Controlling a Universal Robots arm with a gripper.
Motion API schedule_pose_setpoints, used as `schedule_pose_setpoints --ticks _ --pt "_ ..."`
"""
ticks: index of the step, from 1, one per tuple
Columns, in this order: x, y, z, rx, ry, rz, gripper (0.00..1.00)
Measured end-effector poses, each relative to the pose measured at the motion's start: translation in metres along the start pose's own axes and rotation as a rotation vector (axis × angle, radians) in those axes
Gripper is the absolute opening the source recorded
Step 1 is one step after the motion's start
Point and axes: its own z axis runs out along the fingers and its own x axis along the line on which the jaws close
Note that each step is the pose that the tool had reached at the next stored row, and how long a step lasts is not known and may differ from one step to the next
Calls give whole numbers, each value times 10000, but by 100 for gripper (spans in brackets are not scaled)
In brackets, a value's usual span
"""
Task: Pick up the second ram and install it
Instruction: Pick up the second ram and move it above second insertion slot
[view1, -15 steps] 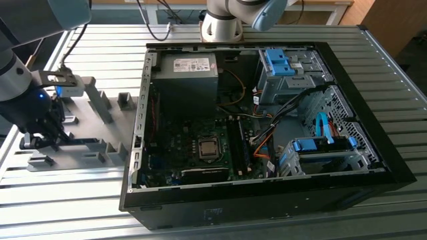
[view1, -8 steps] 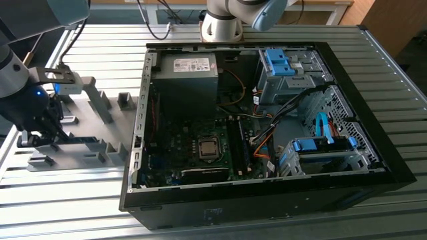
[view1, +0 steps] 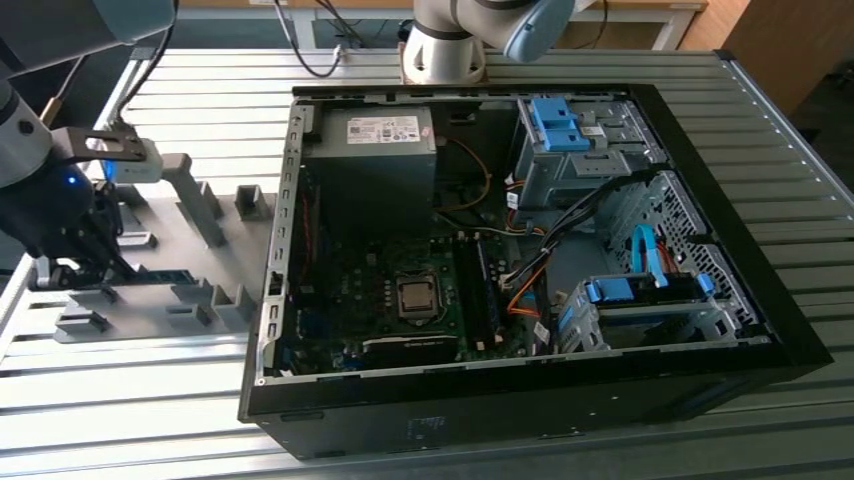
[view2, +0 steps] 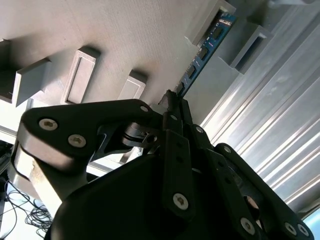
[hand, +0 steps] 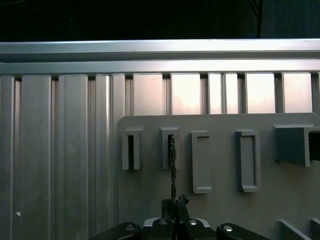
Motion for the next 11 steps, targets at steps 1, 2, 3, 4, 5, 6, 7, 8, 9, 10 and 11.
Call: schedule_pose_setpoints --ticks 1,2,3,4,5,6,7,8,9,10,11 --pt "0 0 -12 0 0 0 14" --pt "0 0 -24 0 1 0 14" --pt "0 1 -37 0 1 0 14" --pt "-1 1 -50 -1 2 0 14" --pt "-1 1 -62 0 3 0 14" --pt "-1 1 -75 0 3 1 14" --pt "-1 1 -86 0 4 0 14" --pt "-1 2 -98 -1 4 1 14" --pt "-1 2 -108 0 4 1 14" --pt "-2 2 -120 0 4 0 14" --pt "-2 2 -133 0 5 1 14"
